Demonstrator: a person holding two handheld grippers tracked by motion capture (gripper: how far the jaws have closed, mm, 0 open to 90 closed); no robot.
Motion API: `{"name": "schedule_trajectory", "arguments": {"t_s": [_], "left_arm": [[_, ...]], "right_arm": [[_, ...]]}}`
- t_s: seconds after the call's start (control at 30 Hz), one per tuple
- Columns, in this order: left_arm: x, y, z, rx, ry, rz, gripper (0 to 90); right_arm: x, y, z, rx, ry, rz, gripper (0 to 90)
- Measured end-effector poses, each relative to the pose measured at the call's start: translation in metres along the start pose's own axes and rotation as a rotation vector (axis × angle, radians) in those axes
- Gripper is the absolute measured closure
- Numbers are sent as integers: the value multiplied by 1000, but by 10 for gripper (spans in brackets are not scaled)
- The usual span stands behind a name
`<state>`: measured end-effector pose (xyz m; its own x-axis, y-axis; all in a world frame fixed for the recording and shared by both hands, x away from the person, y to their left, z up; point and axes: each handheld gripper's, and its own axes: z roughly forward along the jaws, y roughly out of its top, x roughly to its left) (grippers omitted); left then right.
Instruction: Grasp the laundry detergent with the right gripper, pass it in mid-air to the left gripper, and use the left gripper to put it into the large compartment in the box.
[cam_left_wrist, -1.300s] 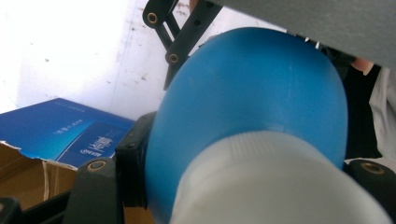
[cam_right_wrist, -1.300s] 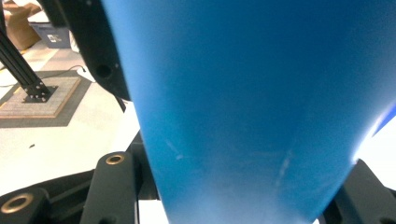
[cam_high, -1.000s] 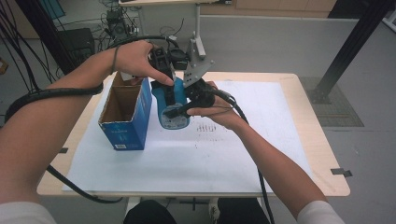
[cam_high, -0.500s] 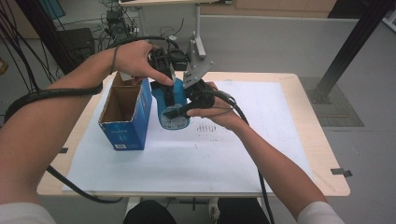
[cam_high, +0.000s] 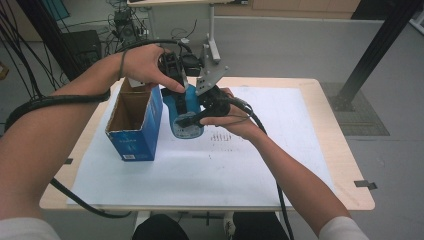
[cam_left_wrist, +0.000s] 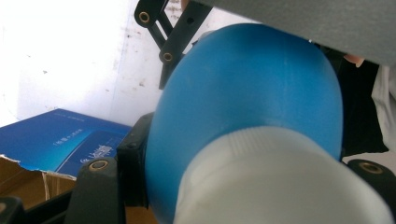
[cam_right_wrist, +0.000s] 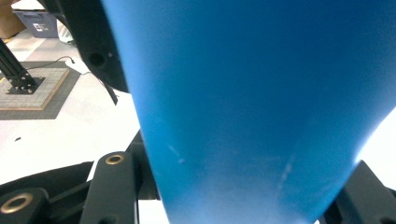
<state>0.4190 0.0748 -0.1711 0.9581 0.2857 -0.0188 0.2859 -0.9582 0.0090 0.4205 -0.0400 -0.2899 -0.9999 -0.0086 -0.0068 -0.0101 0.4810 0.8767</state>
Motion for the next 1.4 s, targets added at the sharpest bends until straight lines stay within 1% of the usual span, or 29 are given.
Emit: {"name": "schedule_trajectory", "arguments": {"t_s": [0.13, 0.17, 0.33, 0.43, 0.47, 0.6, 0.87, 0.93, 1.2, 1.4], "left_arm": [[-1, 0, 0, -3, 4, 2, 357], [0, 0, 0, 1, 7, 12, 357], [-1, -1, 0, -1, 10, 4, 358], [-1, -1, 0, -1, 11, 8, 359], [-1, -1, 0, -6, 9, -1, 359], [0, 0, 1, 6, 8, 5, 361], [-1, 1, 2, 3, 13, 1, 362], [0, 1, 1, 7, 12, 6, 363], [-1, 3, 2, 8, 13, -3, 363], [-1, 3, 1, 10, 16, 0, 364]], "right_arm": [[0, 0, 0, 2, -3, 0, 439], [0, 0, 0, 1, -4, 0, 440], [0, 0, 0, -2, -4, -4, 438], [0, 0, 1, -1, -2, -3, 438], [0, 0, 1, -2, 0, -3, 438], [0, 0, 1, 1, 0, -2, 438], [-1, -1, 1, 1, 3, 1, 436], [-1, -1, 0, 0, 4, 0, 436], [-2, -2, 0, -2, 5, 2, 435], [-2, -2, 0, -4, 1, 0, 434]]}}
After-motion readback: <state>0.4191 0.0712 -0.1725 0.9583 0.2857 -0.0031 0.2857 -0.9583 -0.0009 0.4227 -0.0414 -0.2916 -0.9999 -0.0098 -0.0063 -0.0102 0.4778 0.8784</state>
